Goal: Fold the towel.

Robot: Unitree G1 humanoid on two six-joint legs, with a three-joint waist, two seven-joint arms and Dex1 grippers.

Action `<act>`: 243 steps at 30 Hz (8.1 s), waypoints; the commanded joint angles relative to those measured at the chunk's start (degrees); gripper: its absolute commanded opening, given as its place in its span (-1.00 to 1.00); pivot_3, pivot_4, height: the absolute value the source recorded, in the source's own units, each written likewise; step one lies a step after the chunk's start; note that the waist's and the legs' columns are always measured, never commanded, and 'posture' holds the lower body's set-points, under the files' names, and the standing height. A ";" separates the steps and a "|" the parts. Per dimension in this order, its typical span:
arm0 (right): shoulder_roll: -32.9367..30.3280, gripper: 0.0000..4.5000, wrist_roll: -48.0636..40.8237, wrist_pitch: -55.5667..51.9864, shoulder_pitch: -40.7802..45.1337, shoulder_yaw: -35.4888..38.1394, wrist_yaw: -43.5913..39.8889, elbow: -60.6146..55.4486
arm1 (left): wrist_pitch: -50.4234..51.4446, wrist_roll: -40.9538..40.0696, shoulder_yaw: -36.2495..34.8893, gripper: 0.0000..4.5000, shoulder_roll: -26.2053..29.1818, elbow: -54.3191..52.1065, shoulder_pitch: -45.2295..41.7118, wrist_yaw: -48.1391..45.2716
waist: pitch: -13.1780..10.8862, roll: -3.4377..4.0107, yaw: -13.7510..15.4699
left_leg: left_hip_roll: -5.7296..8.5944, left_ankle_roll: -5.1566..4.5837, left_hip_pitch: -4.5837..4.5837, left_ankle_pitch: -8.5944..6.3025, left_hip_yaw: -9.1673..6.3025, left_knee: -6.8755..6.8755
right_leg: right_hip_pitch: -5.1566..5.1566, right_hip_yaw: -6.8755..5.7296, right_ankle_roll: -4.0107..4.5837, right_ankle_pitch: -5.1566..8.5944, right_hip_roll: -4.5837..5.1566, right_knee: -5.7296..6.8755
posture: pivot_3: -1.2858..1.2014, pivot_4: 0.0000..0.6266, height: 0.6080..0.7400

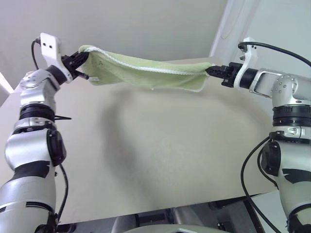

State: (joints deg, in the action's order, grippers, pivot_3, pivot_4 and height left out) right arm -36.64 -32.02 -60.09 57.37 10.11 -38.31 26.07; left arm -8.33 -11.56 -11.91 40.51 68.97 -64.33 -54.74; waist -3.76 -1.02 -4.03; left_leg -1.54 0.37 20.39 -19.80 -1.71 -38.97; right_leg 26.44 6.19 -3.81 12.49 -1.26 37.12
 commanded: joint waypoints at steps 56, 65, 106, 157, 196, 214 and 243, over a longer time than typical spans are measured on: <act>-1.77 -1.00 -61.55 -13.83 -36.58 1.26 46.81 -22.23 | 35.86 -10.46 2.33 -0.64 9.83 -39.28 39.45 -14.31 | 0.01 -0.17 -0.15 | -0.24 -0.03 -0.97 -0.02 0.23 -0.14 | -1.17 0.02 0.10 0.23 -0.11 -0.05 | 0.03 -1.00 0.57; 0.68 -0.79 -51.40 -9.28 -38.98 1.75 42.78 -28.89 | 34.02 -9.47 2.46 0.73 8.40 -37.70 39.18 -13.70 | 0.01 -0.18 -0.04 | -0.24 -0.03 -0.98 -0.02 0.21 -0.14 | -1.14 0.00 0.09 0.22 -0.11 -0.02 | 0.03 -1.00 0.57; -2.67 0.57 -42.70 -4.04 -40.92 7.67 20.83 -37.23 | 37.79 -18.10 -1.94 1.00 11.44 -56.59 43.22 -16.56 | 0.01 -0.17 0.01 | -0.24 -0.03 -1.00 -0.02 0.21 -0.16 | -1.18 0.00 0.13 0.25 -0.09 -0.03 | 0.03 -1.00 0.57; 9.53 0.57 -80.98 7.37 -56.57 7.79 71.11 -30.65 | 27.89 -9.21 10.74 1.00 1.90 -57.62 44.84 -16.23 | 0.01 -0.17 -0.10 | -0.23 -0.02 -1.11 -0.01 0.25 -0.20 | -1.55 0.16 0.16 0.27 -0.10 -0.15 | 0.03 -1.00 0.57; -17.11 -0.99 -80.98 -9.97 -40.38 5.79 57.50 -23.75 | 28.54 -7.35 10.94 1.00 2.10 -56.32 41.55 -13.60 | -0.04 -0.03 -0.33 | -0.22 -0.03 -1.11 -0.01 0.27 -0.16 | -1.48 0.21 0.16 0.27 -0.19 -0.15 | 0.03 -1.00 0.57; 3.79 -0.99 -80.98 -8.09 -24.56 -14.93 60.05 -26.42 | 29.00 -6.97 10.44 1.00 1.82 -57.33 42.45 -12.12 | -0.04 -0.03 -0.11 | -0.26 -0.03 -0.92 -0.02 0.22 -0.10 | -1.26 0.15 0.16 0.26 -0.16 -0.21 | 0.03 -1.00 0.57; 14.95 0.72 -34.91 -3.52 -22.38 -13.47 29.40 -36.52 | 29.46 -7.84 8.96 1.00 1.82 -53.32 41.11 -12.20 | -0.02 -0.04 -0.07 | -0.25 -0.03 -0.93 -0.02 0.07 -0.15 | -1.02 -0.03 -0.05 0.13 -0.16 -0.09 | 0.03 -1.00 0.57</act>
State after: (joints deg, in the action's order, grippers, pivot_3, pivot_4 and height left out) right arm -21.27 -67.14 -66.42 33.87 -7.34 -7.25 -7.35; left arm 20.93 -18.20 -0.79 41.53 15.74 -21.46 -66.99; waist -3.78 -1.06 -4.10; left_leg -1.79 0.34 19.45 -19.82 -1.65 -39.12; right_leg 25.42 6.15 -3.86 12.62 -1.42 37.02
